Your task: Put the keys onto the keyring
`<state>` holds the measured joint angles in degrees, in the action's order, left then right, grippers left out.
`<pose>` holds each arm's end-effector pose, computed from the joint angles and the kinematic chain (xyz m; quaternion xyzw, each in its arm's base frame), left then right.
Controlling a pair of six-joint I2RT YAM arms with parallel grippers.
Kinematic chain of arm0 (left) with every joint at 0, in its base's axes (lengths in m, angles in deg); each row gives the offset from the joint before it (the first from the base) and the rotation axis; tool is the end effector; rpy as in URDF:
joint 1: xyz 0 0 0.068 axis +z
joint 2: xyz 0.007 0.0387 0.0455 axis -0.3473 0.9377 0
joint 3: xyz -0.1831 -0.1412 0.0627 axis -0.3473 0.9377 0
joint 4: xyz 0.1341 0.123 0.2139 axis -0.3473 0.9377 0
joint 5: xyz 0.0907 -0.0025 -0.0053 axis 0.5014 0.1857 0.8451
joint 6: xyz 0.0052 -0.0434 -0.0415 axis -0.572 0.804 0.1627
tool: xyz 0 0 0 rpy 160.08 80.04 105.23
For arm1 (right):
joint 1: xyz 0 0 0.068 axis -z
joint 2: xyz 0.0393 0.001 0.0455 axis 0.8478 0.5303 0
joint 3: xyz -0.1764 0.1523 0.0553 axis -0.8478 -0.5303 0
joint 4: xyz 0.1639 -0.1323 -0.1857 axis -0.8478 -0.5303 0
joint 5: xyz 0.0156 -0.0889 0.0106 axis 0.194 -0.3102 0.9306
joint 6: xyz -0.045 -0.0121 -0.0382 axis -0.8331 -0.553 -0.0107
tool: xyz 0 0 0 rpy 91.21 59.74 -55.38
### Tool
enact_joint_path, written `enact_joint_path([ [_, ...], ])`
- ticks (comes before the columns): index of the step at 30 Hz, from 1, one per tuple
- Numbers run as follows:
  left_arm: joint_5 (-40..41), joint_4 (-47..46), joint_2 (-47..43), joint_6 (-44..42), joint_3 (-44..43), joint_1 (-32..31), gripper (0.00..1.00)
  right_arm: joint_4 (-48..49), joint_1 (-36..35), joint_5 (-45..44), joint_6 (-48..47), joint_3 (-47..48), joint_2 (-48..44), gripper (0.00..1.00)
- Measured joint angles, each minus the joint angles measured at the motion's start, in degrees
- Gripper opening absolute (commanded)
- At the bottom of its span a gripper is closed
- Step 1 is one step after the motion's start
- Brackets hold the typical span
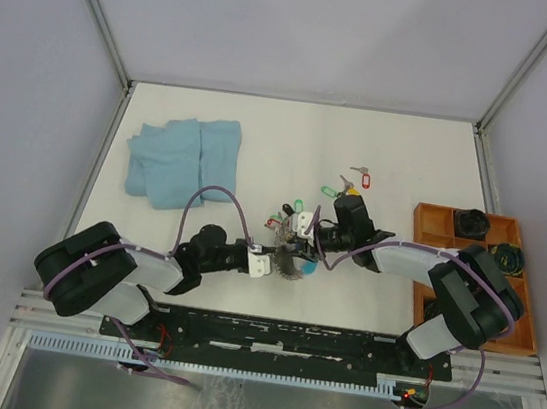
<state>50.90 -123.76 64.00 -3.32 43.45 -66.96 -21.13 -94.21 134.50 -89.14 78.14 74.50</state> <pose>0.1558 -0.1887 0.0827 0.6101 0.5061 -0.1932 0.5782 0.2276 0.2066 0.1042 -0.6329 0.5632 0.3497 0.4001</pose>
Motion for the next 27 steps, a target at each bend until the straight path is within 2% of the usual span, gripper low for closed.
enact_joint_path([
  [15, 2.4, -1.3, 0.0, -2.0, 0.8, -1.1, 0.03, 6.8, -1.9, -3.2, -3.1, -3.4, -0.5, 0.41],
  [23, 4.0, -1.2, 0.1, -2.3, 1.0, -1.2, 0.03, 8.5, -1.9, -11.3, 5.5, -3.2, -5.2, 0.43],
  [27, 4.9, -0.8, 0.1, -2.3, 1.0, -1.3, 0.03, 5.1, -2.0, -20.2, 12.1, 0.2, -5.7, 0.46],
])
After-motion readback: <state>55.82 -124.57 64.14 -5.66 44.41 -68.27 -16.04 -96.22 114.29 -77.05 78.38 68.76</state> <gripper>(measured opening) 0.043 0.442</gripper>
